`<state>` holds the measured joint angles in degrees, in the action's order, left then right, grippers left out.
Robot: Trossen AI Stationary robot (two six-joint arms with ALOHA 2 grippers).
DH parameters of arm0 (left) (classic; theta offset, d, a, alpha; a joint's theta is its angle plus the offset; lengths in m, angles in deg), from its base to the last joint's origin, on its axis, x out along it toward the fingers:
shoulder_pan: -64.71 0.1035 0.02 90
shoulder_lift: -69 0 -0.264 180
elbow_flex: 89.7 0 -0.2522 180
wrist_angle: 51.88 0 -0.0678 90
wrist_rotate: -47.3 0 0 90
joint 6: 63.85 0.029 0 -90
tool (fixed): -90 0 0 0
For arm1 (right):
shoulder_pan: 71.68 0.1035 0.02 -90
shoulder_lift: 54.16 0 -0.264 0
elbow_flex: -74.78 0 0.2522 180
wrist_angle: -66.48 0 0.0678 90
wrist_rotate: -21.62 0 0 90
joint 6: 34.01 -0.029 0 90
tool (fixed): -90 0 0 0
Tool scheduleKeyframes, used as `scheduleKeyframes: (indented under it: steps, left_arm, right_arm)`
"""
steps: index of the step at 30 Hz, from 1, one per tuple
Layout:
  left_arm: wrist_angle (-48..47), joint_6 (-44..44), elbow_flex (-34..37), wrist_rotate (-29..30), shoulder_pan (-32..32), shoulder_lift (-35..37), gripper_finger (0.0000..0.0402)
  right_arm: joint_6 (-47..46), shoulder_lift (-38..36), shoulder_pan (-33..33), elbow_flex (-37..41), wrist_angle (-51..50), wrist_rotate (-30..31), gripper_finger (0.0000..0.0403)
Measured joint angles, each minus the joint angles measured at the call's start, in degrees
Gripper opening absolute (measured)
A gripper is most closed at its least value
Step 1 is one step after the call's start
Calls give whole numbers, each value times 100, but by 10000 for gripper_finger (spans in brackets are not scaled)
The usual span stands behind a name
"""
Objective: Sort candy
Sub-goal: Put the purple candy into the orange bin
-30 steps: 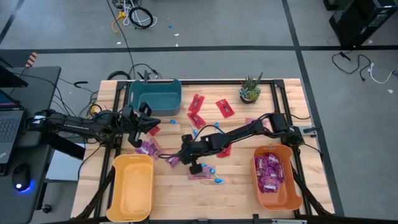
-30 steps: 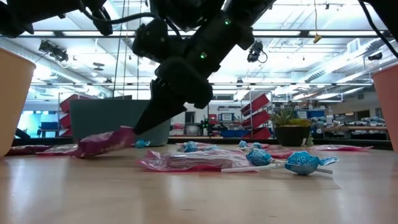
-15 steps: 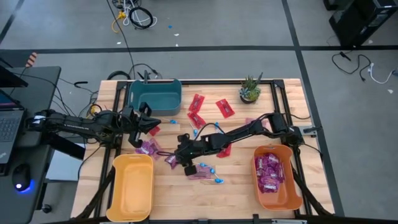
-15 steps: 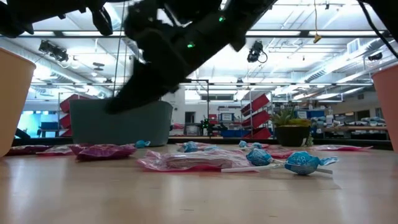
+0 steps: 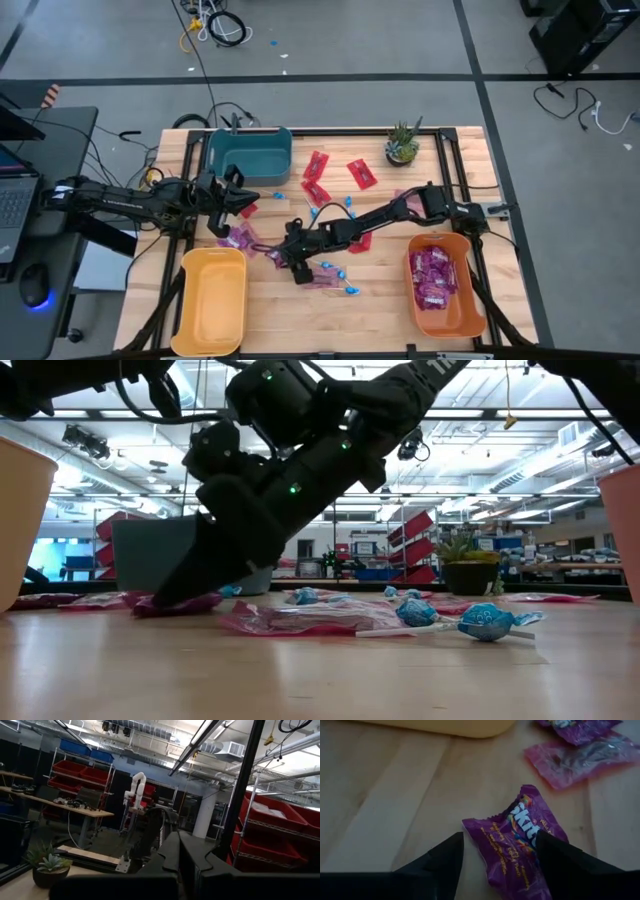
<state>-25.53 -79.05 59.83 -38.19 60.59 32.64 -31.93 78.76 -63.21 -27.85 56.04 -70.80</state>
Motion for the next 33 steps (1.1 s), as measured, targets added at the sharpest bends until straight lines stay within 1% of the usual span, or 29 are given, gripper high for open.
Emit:
scheduleKeyframes:
  steps: [3,6,9,15,16,17,21,24,28,33]
  left_arm:
    - [-2,13,0,0,0,0,1]
    - [-22,17,0,0,0,0,1]
    - [-53,17,0,0,0,0,1]
    - [-106,17,0,0,0,0,1]
    - [-119,17,0,0,0,0,1]
    - [-122,17,0,0,0,0,1]
    - [-111,17,0,0,0,0,1]
    - [-95,17,0,0,0,0,1]
    - [-92,11,0,0,0,0,1]
    - [-66,2,0,-16,0,0,1]
  right_arm:
    - [52,0,-7,-2,-16,80,220]
    - [93,0,-8,-2,-30,139,190]
    - [90,0,-14,-2,-36,148,144]
    - [100,0,-16,-4,-26,133,30]
    - [118,0,-18,-4,-20,82,17]
    - [147,0,-18,-4,-4,27,11]
    - [111,-43,-16,-2,-10,-24,12]
    - [206,-219,-16,4,-249,-67,3]
    - [307,-628,-16,4,-779,-97,1]
    - [391,-1325,33,4,-1562,-217,0]
